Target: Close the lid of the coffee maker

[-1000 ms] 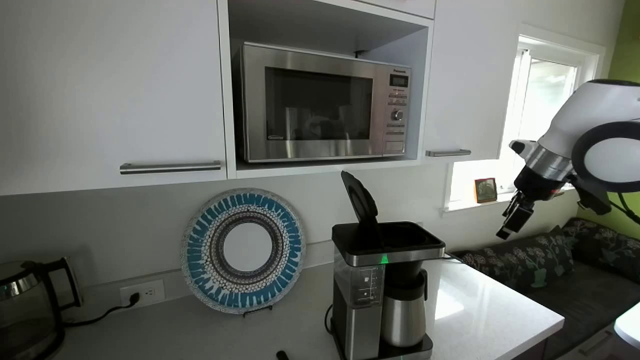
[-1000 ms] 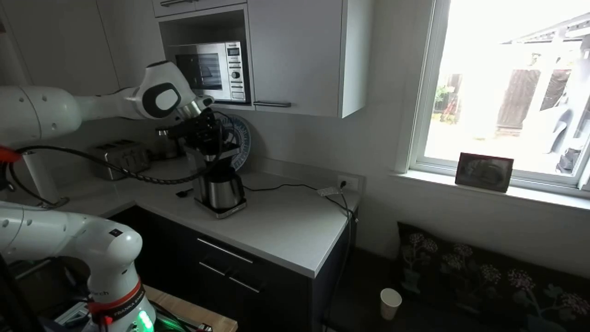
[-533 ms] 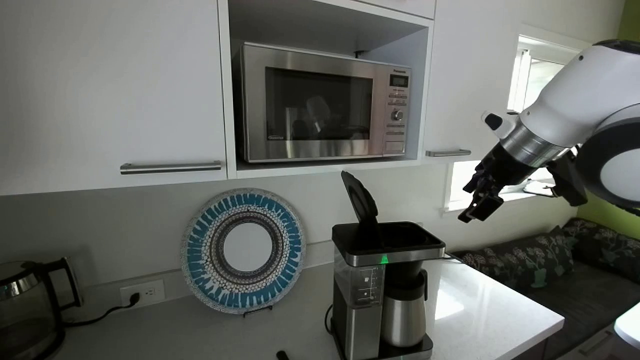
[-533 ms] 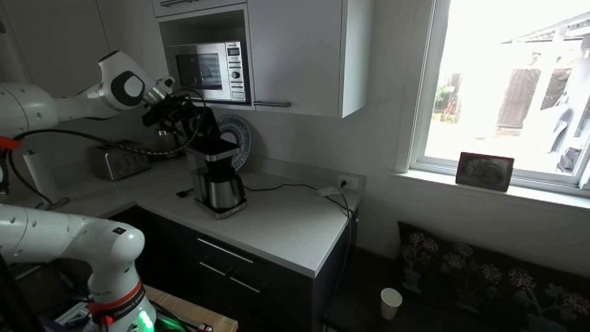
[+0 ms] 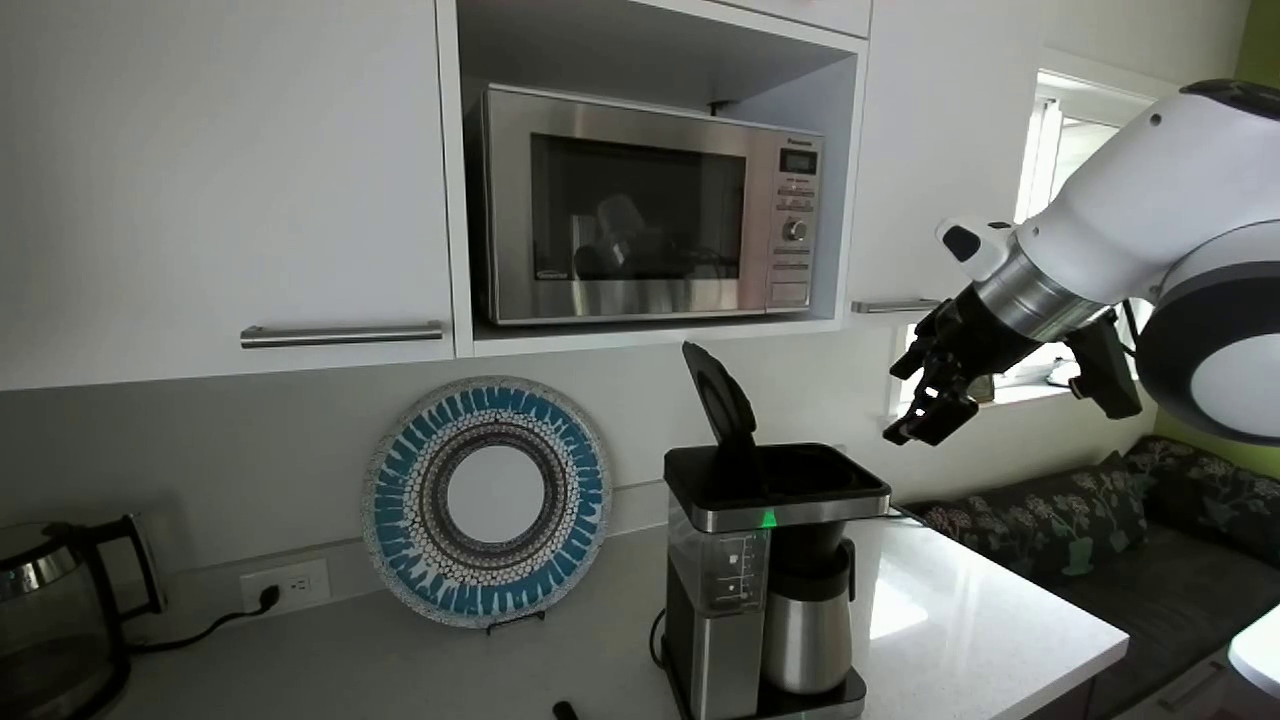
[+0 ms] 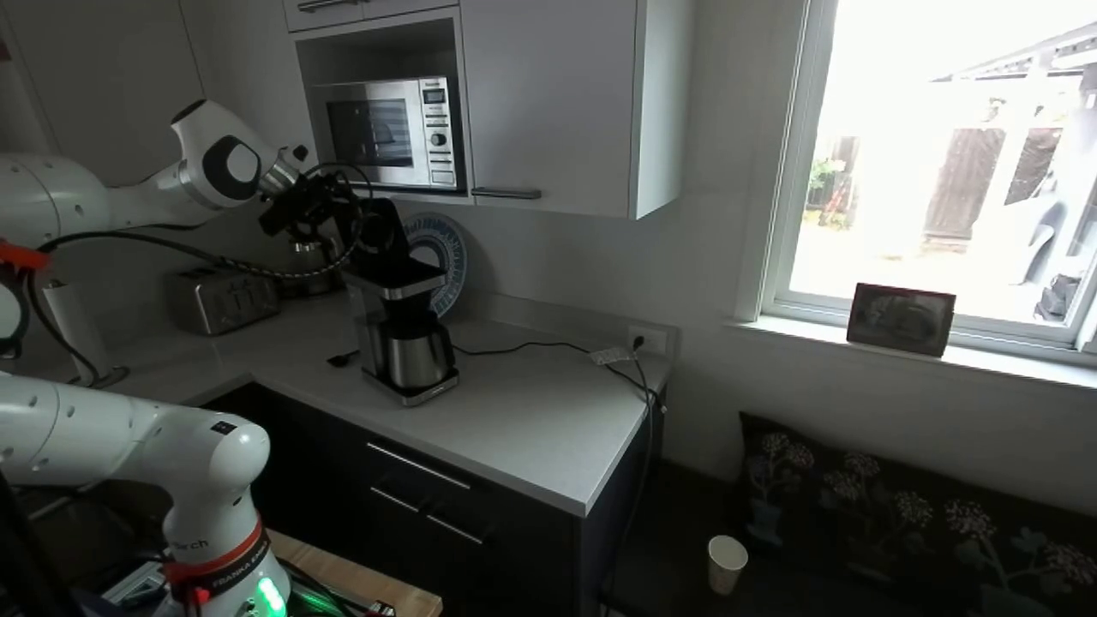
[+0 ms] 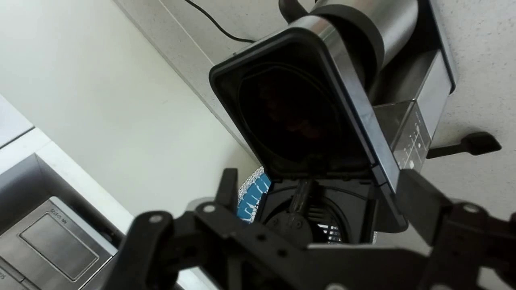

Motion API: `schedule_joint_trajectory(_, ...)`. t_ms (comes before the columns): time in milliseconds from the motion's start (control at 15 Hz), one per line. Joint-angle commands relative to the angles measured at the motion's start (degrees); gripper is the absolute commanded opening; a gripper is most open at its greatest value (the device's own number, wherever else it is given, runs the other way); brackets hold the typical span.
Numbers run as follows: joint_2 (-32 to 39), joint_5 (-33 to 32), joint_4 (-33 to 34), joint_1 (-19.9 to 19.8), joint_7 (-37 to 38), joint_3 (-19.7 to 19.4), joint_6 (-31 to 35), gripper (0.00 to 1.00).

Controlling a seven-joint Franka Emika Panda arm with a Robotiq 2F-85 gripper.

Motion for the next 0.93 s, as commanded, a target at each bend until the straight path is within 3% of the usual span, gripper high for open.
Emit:
schedule_joint_trajectory(0,0.2,-1.1,0.3,1.3,0.9,-0.8,-0.4,1.00)
schedule_joint_trajectory(533,5.3,-2.4,4.7,-0.7,12.0,7.3,0.5,1.00)
schedule_joint_trajectory(867,9.5,-9.6,9.0,-6.0,25.1,15.3,-0.9,1.00)
